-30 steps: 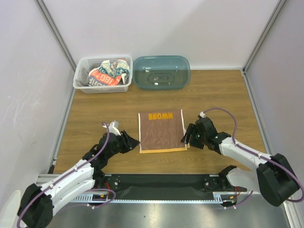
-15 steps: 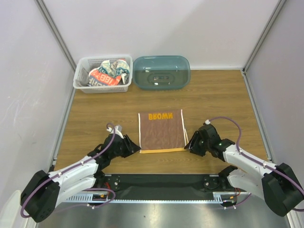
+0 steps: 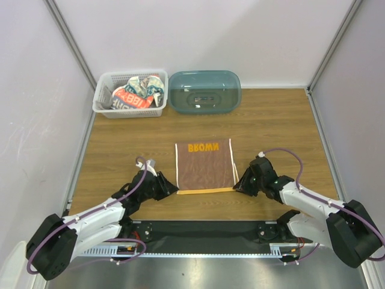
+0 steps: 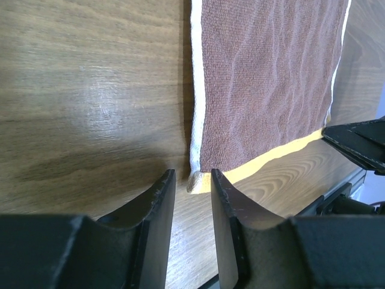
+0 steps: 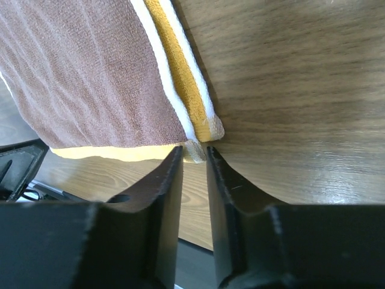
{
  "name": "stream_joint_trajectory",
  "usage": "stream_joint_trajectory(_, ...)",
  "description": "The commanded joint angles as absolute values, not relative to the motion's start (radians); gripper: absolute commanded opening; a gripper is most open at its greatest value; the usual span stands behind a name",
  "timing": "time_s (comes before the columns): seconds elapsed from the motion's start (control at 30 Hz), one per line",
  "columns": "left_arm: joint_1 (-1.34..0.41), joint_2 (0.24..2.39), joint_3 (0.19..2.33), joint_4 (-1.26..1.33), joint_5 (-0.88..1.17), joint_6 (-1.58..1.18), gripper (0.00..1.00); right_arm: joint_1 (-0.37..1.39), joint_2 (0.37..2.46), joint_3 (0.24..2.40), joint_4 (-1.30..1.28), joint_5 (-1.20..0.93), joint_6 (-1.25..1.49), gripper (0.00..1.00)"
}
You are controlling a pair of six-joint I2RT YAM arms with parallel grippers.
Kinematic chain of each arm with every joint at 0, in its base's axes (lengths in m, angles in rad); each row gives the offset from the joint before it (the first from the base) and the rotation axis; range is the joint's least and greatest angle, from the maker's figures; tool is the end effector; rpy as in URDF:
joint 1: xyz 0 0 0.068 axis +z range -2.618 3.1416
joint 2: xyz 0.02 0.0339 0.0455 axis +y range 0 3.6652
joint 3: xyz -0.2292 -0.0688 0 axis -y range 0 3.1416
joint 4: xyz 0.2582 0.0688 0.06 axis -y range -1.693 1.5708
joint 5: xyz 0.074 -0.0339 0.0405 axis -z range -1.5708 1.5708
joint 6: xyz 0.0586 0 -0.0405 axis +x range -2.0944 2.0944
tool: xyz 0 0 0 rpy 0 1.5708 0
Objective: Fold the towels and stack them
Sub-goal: Fold the towel
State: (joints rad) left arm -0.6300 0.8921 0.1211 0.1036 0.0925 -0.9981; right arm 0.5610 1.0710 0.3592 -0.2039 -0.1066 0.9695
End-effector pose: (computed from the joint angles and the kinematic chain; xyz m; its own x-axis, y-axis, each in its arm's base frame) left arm 0.1641 -0.1264 0.0731 -0.8133 -0.4427 -0.3776 -0.0707 0.7193 -0.6911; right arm 0.1876 0.1252 0.0866 -0.8613 0.4271 -0.2751 0.2234 0.8047 0.5501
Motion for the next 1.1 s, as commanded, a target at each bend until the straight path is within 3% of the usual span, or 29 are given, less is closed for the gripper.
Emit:
stream_joint_trajectory(0.0,-0.641,0.899,0.100,0.138,0.118,-1.022,0.35,0.568,1.077,0.356,-0.166,-0.106,0.986,0.24)
stream_joint_trajectory(0.6,-0.649,0.931,0.086,0.160,0.124,-1.037,0.37,0.568,1.080,0.362,-0.164,-0.106,0.986,0.15)
stream_joint_trajectory(0.7,-0.649,0.928,0.087,0.156,0.123,-1.039,0.26,0.568,1.078,0.362,-0.169,-0.106,0.986,0.11)
stream_joint_trajectory(0.83,-0.649,0.925,0.087,0.160,0.114,-1.039,0.00,0.569,1.071,0.365,-0.173,-0.106,0.983,0.03)
stream_joint_trajectory(1.07,-0.652,0.867,0.086,0.157,0.097,-1.029,0.00,0.568,1.035,0.387,-0.216,-0.098,0.980,0.00)
